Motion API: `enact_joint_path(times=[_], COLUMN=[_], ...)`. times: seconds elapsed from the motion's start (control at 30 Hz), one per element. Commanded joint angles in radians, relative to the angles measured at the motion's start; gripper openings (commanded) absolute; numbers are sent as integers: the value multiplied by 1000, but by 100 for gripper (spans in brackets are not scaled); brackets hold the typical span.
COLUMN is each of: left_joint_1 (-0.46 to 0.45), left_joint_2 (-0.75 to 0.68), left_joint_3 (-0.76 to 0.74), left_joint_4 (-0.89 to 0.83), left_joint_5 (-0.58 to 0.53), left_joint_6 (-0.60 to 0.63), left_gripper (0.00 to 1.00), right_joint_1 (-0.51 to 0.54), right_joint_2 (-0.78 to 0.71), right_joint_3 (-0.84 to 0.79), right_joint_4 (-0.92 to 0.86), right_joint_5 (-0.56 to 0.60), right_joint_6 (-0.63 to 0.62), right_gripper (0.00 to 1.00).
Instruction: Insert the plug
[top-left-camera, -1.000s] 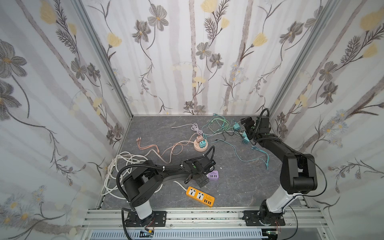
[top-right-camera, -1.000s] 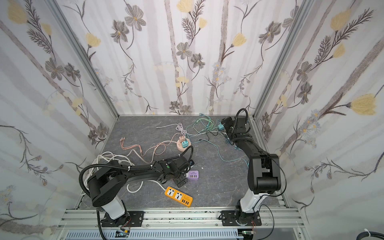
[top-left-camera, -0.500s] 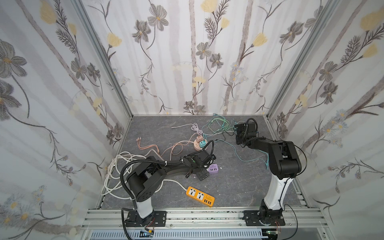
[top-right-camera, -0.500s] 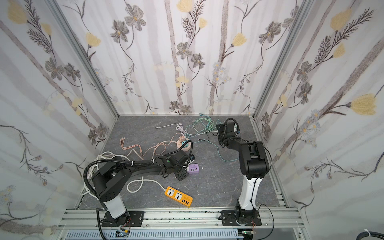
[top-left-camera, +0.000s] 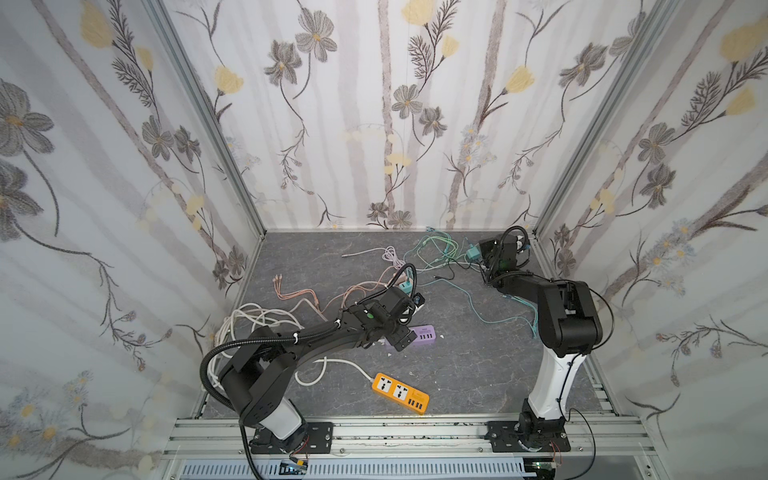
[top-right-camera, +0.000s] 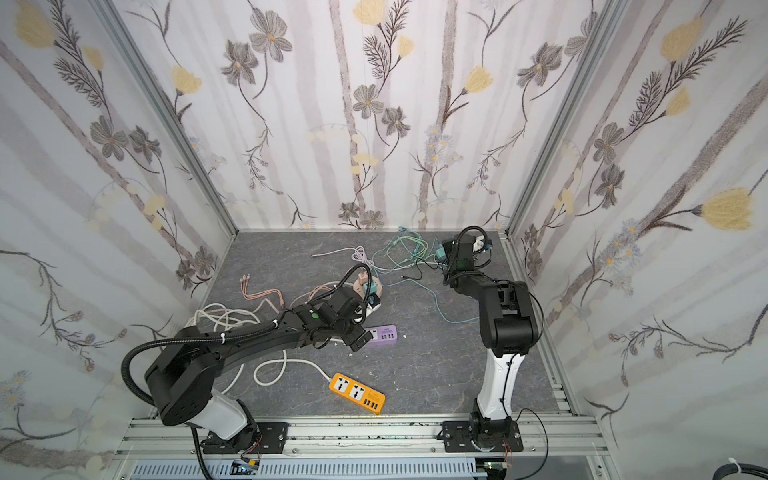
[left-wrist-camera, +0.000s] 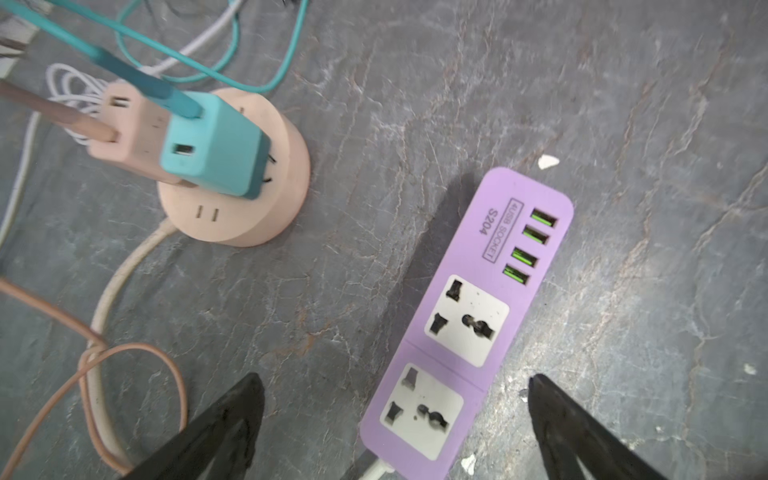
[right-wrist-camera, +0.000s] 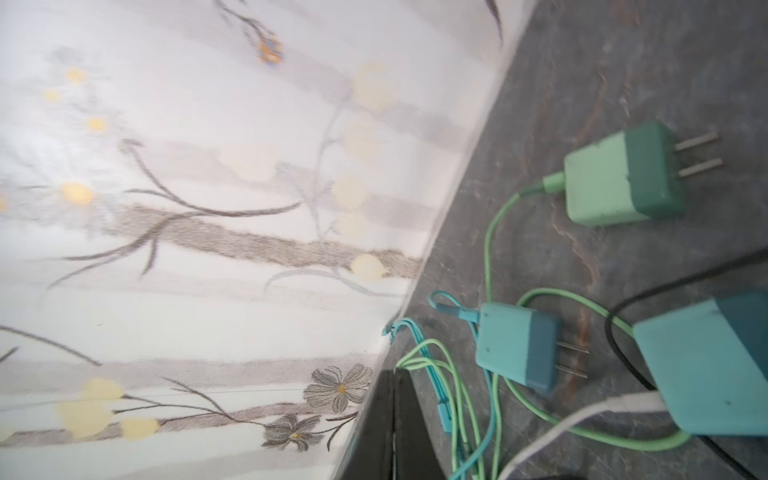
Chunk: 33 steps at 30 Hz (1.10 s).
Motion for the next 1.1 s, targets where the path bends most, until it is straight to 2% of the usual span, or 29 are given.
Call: enact_joint_path(times=[0.0, 0.1, 0.2, 0.27, 0.33, 0.43, 0.53, 0.57, 0.6, 0.73, 0.97, 1.07], left_joint_1=[27, 54, 73, 78, 80, 81, 83, 84, 85, 89, 101, 109], left_joint_2=[-69, -128, -168, -173, -167, -166, -179, -183, -186, -195, -203, -200], left_joint_3=[-13, -16, -23, -17, 0, 5, -15, -22, -29, -44, -62, -65], left_joint_4=[78, 106, 134, 132, 107, 93, 115, 120, 126, 131, 142, 144], left_joint_5=[13, 16, 36, 33, 26, -9, -32, -36, -41, -60, -73, -73], left_joint_6=[-102, -168, -199, -209, -223, -246, -260, -262, -263, -267, -258, -253], left_gripper=[100, 100, 100, 100, 100, 100, 100, 100, 100, 100, 100, 100], right_joint_1=[0, 5, 3, -5, -18, -38, -50, -52, -58, -63, -66, -63], right_joint_2=[-108, -211, -263, -255, -217, -139, -15, 30, 83, 239, 385, 413], right_joint_3=[3, 5, 19, 57, 125, 268, 452, 510, 584, 757, 856, 860], right_joint_4=[104, 4, -179, -350, -542, -814, -1067, -1138, -1220, -1364, -1393, -1425], right_joint_5=[-105, -188, -187, -192, -214, -259, -292, -300, -319, -403, -531, -572], right_joint_6=[-215, -318, -395, -464, -552, -729, -914, -951, -984, -989, -858, -849], right_gripper=[0, 0, 2, 36, 60, 76, 83, 96, 99, 99, 99, 97])
